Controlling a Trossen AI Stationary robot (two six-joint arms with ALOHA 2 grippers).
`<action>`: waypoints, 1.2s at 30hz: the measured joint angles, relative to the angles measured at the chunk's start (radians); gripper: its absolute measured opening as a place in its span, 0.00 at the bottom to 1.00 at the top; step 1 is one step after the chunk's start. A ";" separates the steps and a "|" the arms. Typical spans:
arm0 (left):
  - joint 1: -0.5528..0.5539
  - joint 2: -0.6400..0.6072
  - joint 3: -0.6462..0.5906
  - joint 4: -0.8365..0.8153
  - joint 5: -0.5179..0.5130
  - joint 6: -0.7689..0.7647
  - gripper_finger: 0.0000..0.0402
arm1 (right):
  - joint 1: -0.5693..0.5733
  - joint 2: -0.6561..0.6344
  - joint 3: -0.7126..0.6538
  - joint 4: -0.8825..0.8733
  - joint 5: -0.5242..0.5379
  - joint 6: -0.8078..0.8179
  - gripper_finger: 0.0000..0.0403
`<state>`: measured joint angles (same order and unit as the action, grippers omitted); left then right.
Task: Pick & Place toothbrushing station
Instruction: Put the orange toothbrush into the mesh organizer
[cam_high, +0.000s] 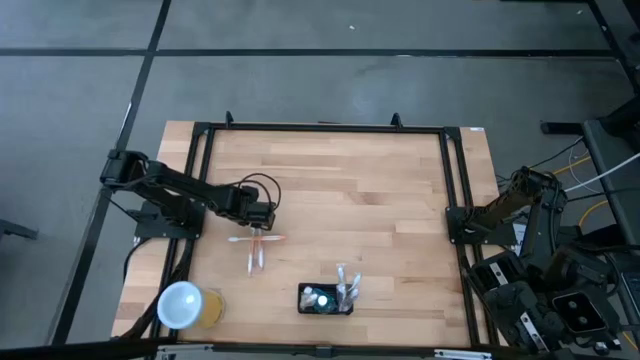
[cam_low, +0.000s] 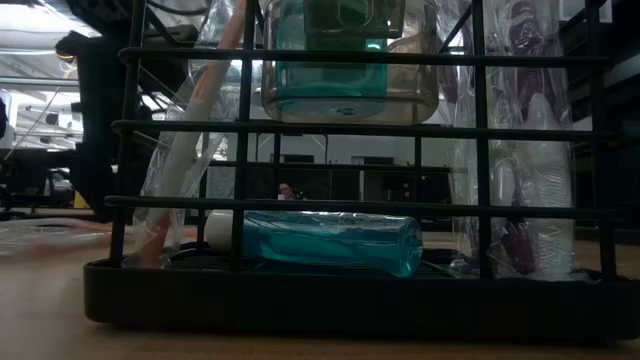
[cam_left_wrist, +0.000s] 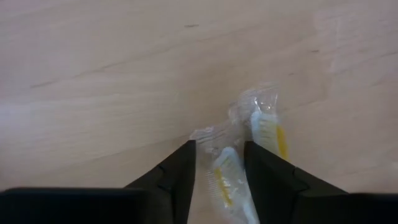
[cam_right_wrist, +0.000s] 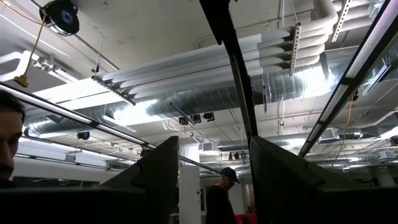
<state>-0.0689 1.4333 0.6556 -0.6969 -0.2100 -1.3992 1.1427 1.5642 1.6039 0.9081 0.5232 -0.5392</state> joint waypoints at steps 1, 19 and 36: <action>0.000 0.010 0.000 0.012 0.002 0.007 0.31 | 0.000 0.000 0.000 0.000 0.000 0.000 0.50; -0.048 -0.040 0.003 0.761 -0.150 0.071 0.00 | 0.001 0.000 0.000 -0.003 0.019 0.001 0.50; -0.181 -0.144 0.037 1.344 -0.471 0.825 0.00 | -0.004 0.000 0.000 -0.001 0.045 0.002 0.50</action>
<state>-0.2503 1.2896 0.6928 0.6470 -0.6809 -0.5741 1.1385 1.5642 1.6039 0.9070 0.5686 -0.5369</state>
